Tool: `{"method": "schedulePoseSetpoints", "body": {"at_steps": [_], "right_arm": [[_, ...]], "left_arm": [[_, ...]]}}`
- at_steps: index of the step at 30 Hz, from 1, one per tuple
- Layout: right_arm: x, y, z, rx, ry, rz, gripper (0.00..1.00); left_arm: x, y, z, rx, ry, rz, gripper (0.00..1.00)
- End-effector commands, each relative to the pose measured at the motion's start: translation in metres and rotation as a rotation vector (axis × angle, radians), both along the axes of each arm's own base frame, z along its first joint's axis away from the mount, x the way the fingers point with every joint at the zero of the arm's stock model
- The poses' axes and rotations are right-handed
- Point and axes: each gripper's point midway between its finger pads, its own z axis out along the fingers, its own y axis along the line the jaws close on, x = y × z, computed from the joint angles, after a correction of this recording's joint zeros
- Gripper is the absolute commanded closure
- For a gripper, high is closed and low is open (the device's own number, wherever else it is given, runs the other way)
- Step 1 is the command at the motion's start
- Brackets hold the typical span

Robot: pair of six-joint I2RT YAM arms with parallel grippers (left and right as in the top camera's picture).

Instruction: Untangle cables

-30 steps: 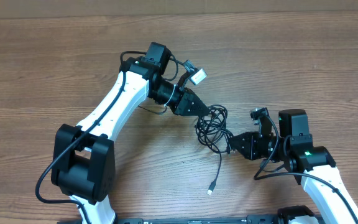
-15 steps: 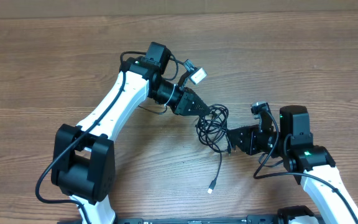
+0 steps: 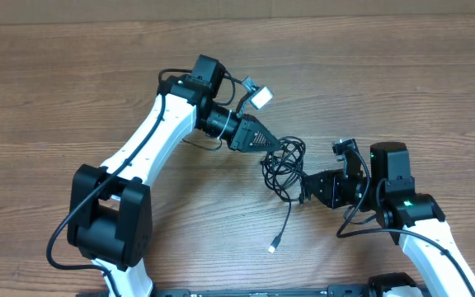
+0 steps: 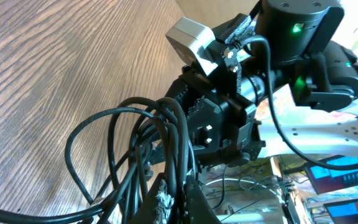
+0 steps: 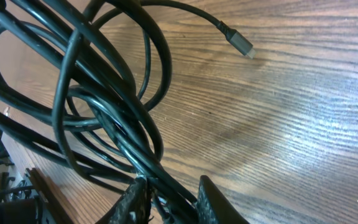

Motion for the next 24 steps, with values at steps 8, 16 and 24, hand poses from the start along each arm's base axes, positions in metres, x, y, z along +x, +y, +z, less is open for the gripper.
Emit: {"method": "schedulePoseSetpoints", "body": {"at_steps": [8, 16, 24], "right_arm": [[0.002, 0.002, 0.003, 0.004, -0.019, 0.012, 0.96], [-0.004, -0.061, -0.043, -0.282, 0.197, -0.352, 0.96], [-0.034, -0.129, -0.065, -0.484, 0.410, -0.846, 0.96]], "left_arm": [[0.001, 0.000, 0.033, -0.096, -0.067, -0.014, 0.96], [0.012, 0.008, 0.003, 0.086, -0.105, 0.037, 0.96], [0.012, 0.009, 0.001, 0.099, -0.109, 0.040, 0.96]]}}
